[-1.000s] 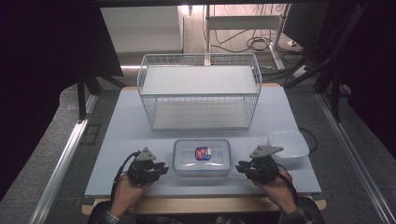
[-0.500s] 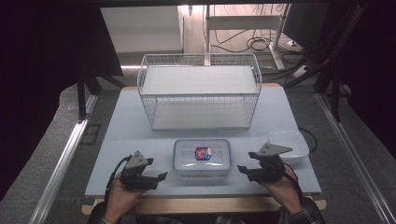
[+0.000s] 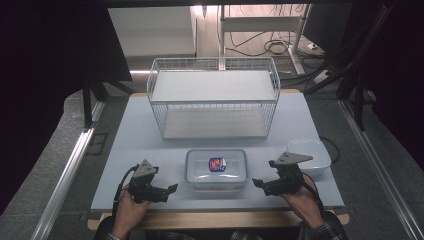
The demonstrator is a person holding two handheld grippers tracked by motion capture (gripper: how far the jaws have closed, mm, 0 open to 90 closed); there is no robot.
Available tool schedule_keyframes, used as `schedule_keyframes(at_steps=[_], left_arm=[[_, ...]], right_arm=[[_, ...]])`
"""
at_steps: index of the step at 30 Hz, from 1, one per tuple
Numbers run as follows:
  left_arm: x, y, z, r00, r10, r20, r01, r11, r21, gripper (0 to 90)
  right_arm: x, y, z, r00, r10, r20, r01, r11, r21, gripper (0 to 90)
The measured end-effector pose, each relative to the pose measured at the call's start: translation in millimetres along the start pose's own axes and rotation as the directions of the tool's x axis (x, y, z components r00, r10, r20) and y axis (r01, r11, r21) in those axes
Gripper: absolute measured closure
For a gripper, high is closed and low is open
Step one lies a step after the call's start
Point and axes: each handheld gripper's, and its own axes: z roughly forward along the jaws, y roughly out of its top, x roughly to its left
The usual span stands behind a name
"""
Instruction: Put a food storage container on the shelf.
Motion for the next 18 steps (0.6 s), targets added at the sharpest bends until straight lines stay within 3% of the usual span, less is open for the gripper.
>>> schedule_keyframes(at_steps=[3, 7, 9, 12, 14, 18], left_arm=[[-0.3, 2.0, 0.1, 0.9998, -0.011, 0.014, 0.011, 0.9999, 0.008, 2.0], [-3.3, 8.1, 4.6, 0.9993, 0.006, 0.038, -0.008, 0.9991, 0.041, 2.7], [-6.0, 17.3, 6.1, 0.9980, 0.049, 0.041, -0.051, 0.9970, 0.059, 2.8], [-7.6, 23.9, 6.4, 0.9969, 0.068, 0.039, -0.070, 0.9959, 0.056, 3.0], [-7.7, 29.5, 7.6, 0.9973, 0.061, 0.041, -0.063, 0.9968, 0.049, 3.0], [-6.5, 41.4, 14.3, 0.9944, 0.044, 0.096, -0.049, 0.9976, 0.049, 2.7]], right_arm=[[-0.2, 2.0, 1.5, 0.9999, 0.001, -0.014, -0.001, 1.000, 0.000, 5.9], [0.9, 8.6, 4.5, 0.9997, 0.003, -0.025, -0.003, 1.000, -0.016, 4.9], [1.9, 14.4, 7.0, 0.9996, 0.003, -0.030, -0.004, 1.000, -0.029, 5.1], [2.1, 17.6, 8.9, 0.9994, -0.004, -0.034, 0.003, 1.000, -0.031, 4.8], [2.0, 20.8, 10.7, 0.9990, -0.002, -0.044, 0.000, 0.999, -0.035, 3.4], [4.7, 29.9, 16.1, 0.9977, -0.010, -0.067, 0.009, 1.000, -0.017, 2.4]])
